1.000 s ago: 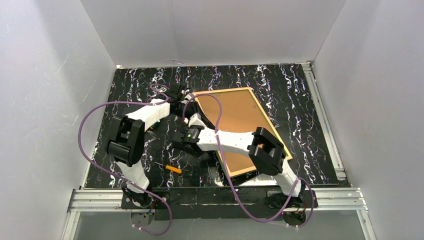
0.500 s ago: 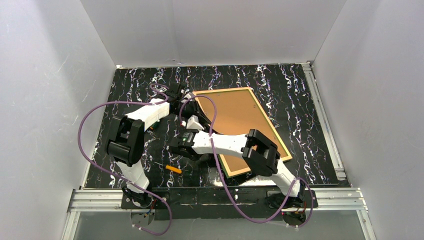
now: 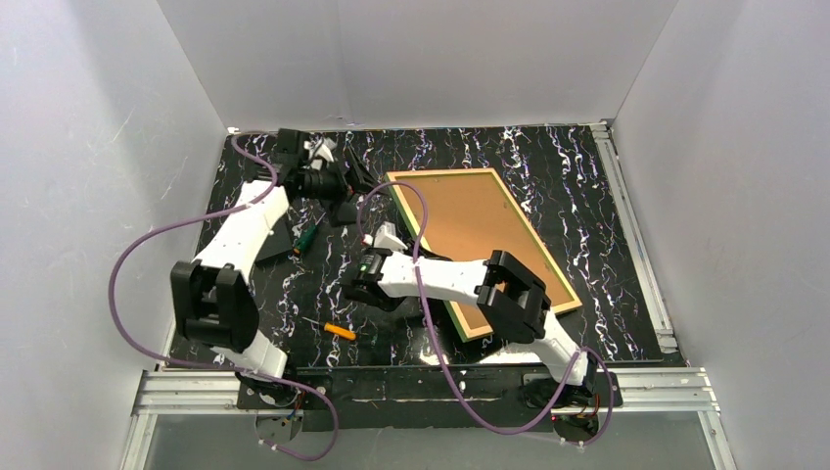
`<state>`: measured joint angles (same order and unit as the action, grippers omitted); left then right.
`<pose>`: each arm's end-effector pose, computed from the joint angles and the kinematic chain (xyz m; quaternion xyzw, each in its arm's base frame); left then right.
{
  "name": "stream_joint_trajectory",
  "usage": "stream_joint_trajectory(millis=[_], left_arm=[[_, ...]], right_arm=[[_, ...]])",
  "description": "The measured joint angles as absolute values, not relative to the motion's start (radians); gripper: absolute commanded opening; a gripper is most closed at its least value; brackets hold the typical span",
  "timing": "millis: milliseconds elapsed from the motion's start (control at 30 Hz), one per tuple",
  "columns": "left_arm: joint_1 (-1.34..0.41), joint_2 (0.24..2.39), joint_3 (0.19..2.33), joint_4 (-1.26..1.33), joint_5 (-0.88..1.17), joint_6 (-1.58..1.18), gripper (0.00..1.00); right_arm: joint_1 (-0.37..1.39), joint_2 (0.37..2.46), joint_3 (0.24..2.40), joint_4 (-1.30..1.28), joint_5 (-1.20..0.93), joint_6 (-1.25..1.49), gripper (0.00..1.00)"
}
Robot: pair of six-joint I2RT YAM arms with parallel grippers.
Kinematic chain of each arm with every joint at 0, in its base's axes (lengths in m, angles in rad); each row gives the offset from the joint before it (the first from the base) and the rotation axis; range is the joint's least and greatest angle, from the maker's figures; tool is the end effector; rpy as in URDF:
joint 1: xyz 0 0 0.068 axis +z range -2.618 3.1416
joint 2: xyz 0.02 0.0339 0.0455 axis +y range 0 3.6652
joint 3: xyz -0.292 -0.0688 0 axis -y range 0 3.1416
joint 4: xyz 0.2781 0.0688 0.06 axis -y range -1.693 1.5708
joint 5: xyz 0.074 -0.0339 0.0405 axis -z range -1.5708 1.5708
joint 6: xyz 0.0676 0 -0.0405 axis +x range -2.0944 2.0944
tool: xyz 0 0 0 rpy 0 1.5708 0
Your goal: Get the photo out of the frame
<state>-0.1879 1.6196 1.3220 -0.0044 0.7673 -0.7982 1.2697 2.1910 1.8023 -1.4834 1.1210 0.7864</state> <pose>0.4184 -0.1273 0.3445 -0.0128 0.7790 -0.5257 0.3414 0.1884 0.4013 0.2025 -0.2779 0.7940 -0.3803 0.3844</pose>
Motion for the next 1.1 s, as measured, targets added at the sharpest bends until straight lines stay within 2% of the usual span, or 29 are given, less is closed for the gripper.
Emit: stream_joint_trajectory(millis=[167, 333, 667, 1100], left_arm=[[-0.185, 1.473, 1.454, -0.137, 0.675, -0.712, 0.98], [-0.186, 1.364, 1.469, -0.235, 0.57, -0.665, 0.98], [-0.186, 1.372, 1.369, -0.313, 0.435, -0.575, 0.97], [-0.186, 1.389, 1.326, -0.31, 0.408, -0.553, 0.97]], right_arm=[[1.25, 2.13, 1.803, -1.494, 1.124, 0.756, 0.01], [1.213, 2.007, 1.803, -1.46, 1.099, 0.646, 0.01], [1.066, 1.751, 1.802, -1.298, 0.88, 0.365, 0.01], [0.834, 1.589, 1.789, -1.139, 0.582, 0.164, 0.01]])
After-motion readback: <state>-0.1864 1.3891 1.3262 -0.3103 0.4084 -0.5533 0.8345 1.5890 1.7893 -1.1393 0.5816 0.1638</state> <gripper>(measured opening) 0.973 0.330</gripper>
